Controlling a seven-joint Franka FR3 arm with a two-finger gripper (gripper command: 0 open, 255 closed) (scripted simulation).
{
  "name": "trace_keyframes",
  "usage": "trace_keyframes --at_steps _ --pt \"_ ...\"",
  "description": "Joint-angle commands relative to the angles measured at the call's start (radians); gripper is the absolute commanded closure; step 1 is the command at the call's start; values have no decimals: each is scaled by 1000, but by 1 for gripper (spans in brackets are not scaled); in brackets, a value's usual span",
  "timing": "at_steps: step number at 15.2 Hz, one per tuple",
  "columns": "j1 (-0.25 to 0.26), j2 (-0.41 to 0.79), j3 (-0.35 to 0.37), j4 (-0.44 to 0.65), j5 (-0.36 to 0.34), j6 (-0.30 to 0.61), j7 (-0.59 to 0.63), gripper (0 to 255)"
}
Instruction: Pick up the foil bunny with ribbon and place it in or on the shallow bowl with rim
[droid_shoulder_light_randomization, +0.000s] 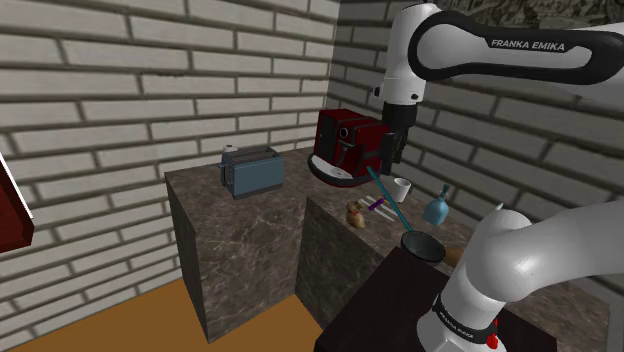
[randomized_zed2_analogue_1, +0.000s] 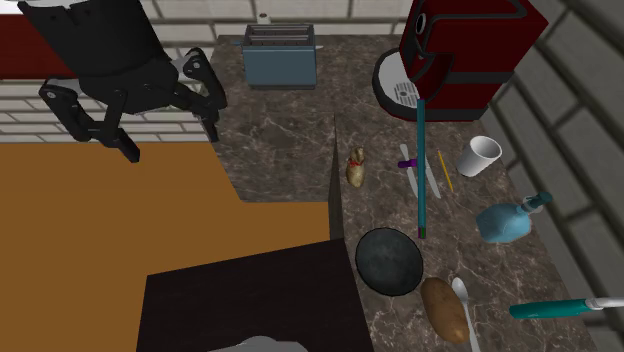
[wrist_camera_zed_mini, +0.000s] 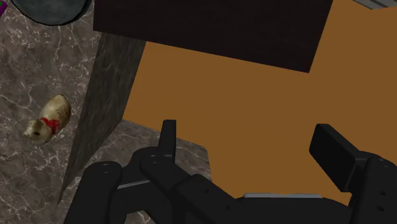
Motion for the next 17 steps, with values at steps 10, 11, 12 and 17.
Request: trace_keyframes --at_steps 10,11,12,17 --pt "-76 35 -78 -242 -79 366 -12 0" --pt "-86 49 -88 -262 -88 410 -12 0" --pt "-95 64 -98 -281 -97 455 -13 0" --pt "-146 177 -149 -353 -142 691 -16 0"
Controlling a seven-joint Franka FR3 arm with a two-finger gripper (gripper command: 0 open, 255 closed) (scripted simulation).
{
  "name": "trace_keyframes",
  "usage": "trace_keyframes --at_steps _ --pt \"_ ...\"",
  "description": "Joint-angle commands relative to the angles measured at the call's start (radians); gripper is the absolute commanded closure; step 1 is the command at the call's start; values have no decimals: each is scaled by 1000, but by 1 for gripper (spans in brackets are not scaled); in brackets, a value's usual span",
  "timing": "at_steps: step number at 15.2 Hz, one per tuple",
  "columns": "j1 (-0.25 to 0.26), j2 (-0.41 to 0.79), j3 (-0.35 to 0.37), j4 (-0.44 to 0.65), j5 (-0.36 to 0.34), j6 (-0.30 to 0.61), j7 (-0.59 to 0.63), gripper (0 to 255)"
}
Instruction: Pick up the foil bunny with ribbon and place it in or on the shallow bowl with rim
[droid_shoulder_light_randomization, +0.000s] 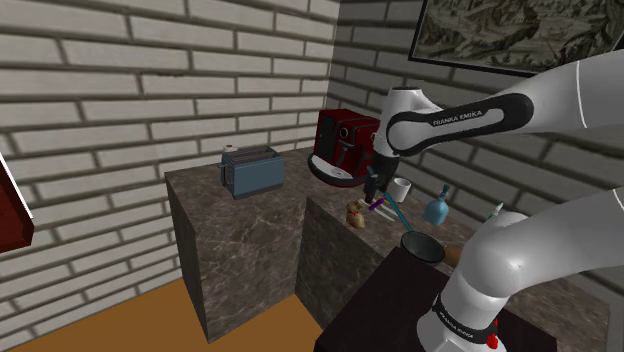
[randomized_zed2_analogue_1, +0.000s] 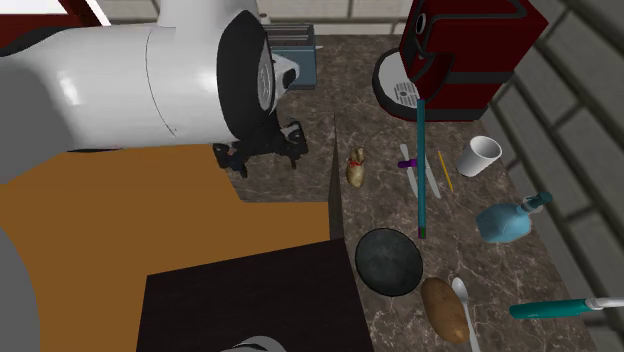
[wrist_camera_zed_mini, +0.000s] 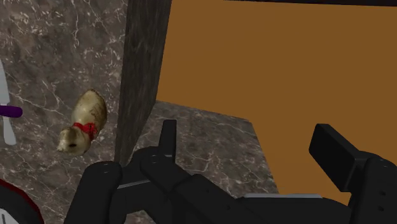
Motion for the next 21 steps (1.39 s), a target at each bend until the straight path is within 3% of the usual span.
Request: trace_keyframes --at_steps 1,8,13,15,17,19,21 --pt "-22 76 -26 -14 -20 114 -5 0" --pt "-78 336 -104 -26 -57 460 -14 0" --pt "-88 560 -163 19 -14 690 -58 0" --pt "-85 653 -182 48 51 772 -108 0" --pt "-98 746 -174 84 160 845 -191 0" --pt "-146 836 -125 129 293 907 -295 0" --pt "-236 922 -41 181 387 961 -373 0"
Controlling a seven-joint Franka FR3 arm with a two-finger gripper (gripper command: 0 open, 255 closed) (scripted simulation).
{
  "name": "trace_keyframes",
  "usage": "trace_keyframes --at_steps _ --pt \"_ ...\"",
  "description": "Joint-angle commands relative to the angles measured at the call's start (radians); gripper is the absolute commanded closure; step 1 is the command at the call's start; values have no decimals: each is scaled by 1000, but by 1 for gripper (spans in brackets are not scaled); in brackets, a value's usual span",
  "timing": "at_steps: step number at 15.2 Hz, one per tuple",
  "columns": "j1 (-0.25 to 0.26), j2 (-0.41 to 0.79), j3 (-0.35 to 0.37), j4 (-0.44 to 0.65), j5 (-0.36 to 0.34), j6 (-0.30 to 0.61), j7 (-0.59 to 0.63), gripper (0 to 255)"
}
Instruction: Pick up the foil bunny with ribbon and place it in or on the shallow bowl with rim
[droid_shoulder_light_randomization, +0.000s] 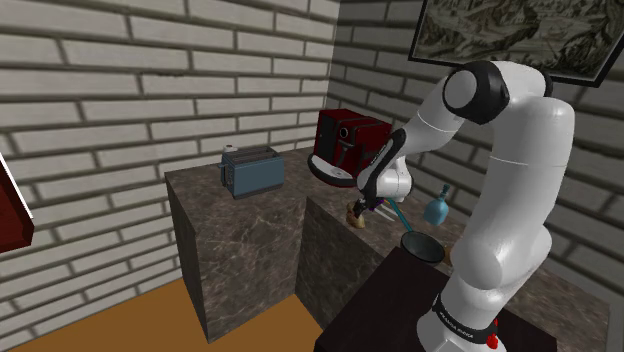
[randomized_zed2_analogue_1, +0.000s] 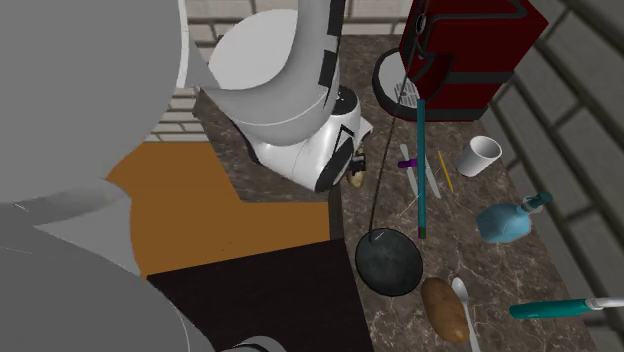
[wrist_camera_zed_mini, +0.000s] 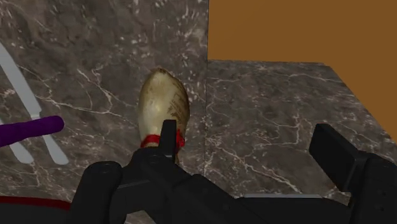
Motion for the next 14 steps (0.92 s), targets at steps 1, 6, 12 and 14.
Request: trace_keyframes --at_steps 1,6,12,14 --pt "-80 80 72 53 76 49 -60 0" --pt "-265 279 210 203 127 152 -124 0" --pt "-324 409 248 306 122 200 -133 0" --pt "-327 442 251 330 120 209 -134 0"
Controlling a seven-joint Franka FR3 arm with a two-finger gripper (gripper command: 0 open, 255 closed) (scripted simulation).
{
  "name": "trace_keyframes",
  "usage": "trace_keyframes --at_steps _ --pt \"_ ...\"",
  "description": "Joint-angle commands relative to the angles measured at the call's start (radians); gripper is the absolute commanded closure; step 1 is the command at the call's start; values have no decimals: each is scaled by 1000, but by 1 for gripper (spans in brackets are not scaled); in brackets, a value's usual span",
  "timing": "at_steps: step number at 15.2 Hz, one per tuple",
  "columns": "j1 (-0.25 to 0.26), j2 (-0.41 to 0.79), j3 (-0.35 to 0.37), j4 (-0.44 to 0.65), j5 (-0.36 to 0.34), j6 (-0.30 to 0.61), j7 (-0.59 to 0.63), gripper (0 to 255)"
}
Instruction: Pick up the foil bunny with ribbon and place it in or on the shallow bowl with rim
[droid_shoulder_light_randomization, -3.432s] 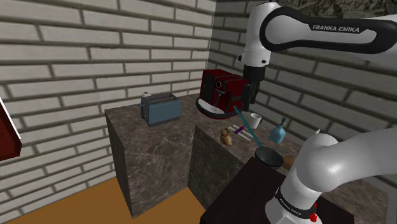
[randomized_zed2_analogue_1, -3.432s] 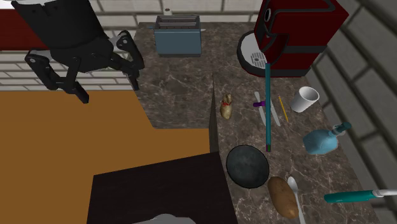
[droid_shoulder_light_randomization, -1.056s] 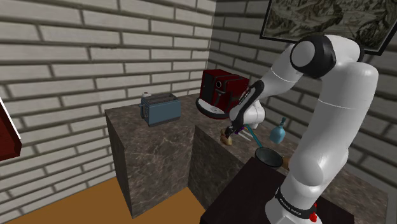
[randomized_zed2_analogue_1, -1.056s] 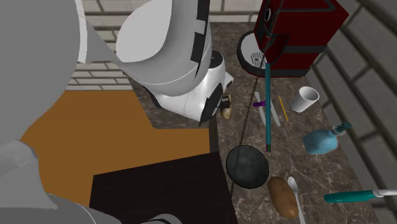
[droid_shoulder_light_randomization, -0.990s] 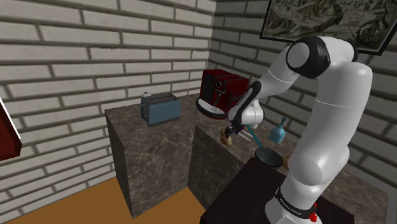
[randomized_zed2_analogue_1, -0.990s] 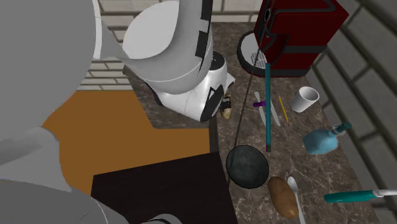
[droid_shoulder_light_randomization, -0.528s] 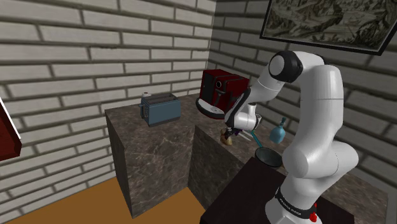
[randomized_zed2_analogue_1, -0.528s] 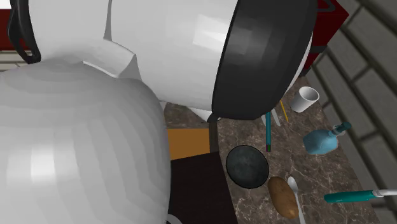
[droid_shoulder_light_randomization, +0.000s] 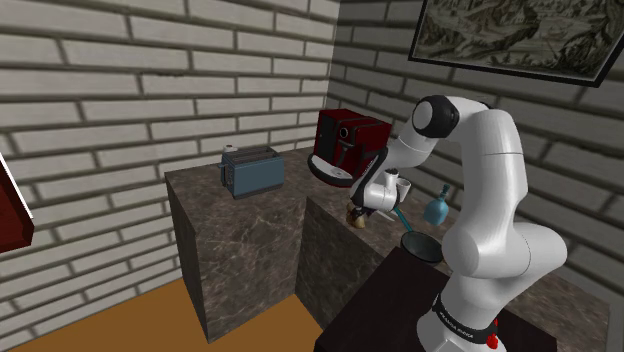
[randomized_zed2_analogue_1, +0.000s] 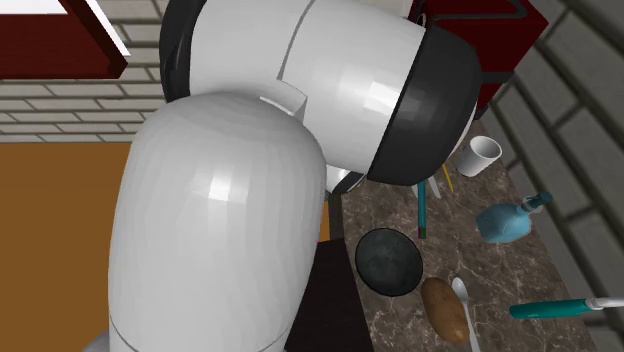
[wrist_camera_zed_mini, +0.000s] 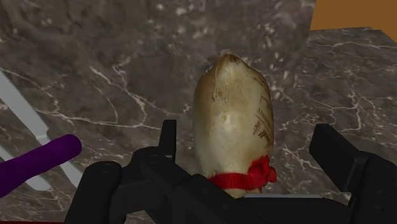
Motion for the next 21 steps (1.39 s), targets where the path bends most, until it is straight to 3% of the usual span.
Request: trace_keyframes --at_steps 1,10,11,21 --pt "-6 35 4 25 -3 11 -2 0" --pt "-7 61 6 45 -5 17 -2 0" --pt "-7 61 6 45 -5 17 -2 255" --pt "-4 46 3 37 -3 9 -1 255"
